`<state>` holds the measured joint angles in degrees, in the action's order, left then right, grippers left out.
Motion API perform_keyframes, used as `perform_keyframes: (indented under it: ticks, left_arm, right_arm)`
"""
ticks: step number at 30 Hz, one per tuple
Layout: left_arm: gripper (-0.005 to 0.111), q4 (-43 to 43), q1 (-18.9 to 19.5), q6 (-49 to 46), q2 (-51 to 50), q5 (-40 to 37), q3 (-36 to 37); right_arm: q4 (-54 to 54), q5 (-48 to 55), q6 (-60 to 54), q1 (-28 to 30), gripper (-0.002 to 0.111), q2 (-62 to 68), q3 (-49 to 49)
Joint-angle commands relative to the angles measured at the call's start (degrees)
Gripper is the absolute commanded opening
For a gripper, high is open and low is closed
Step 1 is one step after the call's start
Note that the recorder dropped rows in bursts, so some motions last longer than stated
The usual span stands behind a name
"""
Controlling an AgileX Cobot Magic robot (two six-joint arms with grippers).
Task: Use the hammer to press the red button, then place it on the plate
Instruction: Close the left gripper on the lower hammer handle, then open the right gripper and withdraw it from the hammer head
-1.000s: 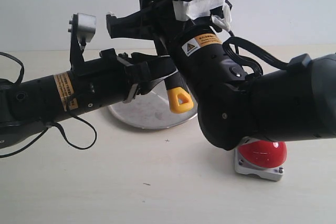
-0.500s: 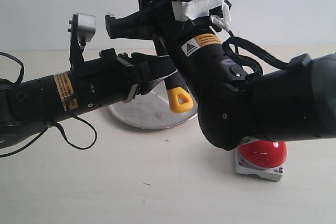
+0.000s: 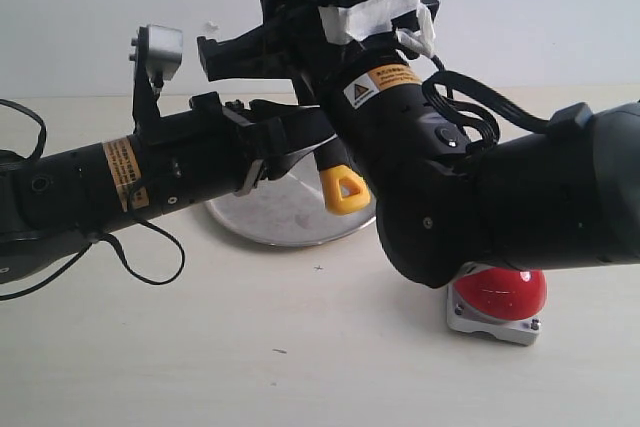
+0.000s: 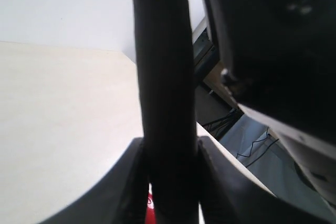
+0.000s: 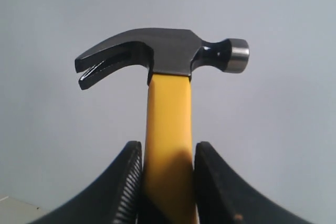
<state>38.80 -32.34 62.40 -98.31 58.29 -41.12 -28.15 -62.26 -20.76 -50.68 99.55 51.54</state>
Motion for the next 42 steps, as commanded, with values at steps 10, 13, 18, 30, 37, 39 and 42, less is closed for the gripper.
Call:
perform_keyframes:
  ticks: [10,13,18,30,37,39,42]
  left_arm:
    - [0.000,-4.36,-0.26,-4.75,0.31,0.56,-0.37]
    - [0.000,-4.48,-0.26,-6.27,0.31,0.71,-0.37]
    - [0.000,-5.39,-0.26,-7.77,0.31,1.49,-0.37]
    - [0.000,-7.45,-0.26,-9.68,0.41,2.02,-0.37]
    - [0.000,-7.56,0.60,-11.48,0.41,0.72,-0.37]
    - [0.000,-5.89,1.84,-11.48,0.41,-0.15,-0.37]
    - [0.000,-3.05,3.81,-11.01,0.41,-1.36,-0.37]
  right_arm:
    - [1.11,-3.73,-4.18,0.15,0.056,-0.78,0.82]
    - [1.11,-3.73,-4.18,0.15,0.056,-0.78,0.82]
    - [1.11,-3.73,-4.28,0.15,0.056,-0.78,0.82]
    - [-1.85,-5.69,-7.77,0.15,0.056,-0.78,0.82]
    - [-4.71,-7.70,-12.48,0.15,0.056,-0.89,0.82]
    - [-6.54,-7.70,-13.71,0.15,0.056,-1.01,0.82]
    - [-7.48,-7.70,-13.83,0.15,0.056,-1.58,0.82]
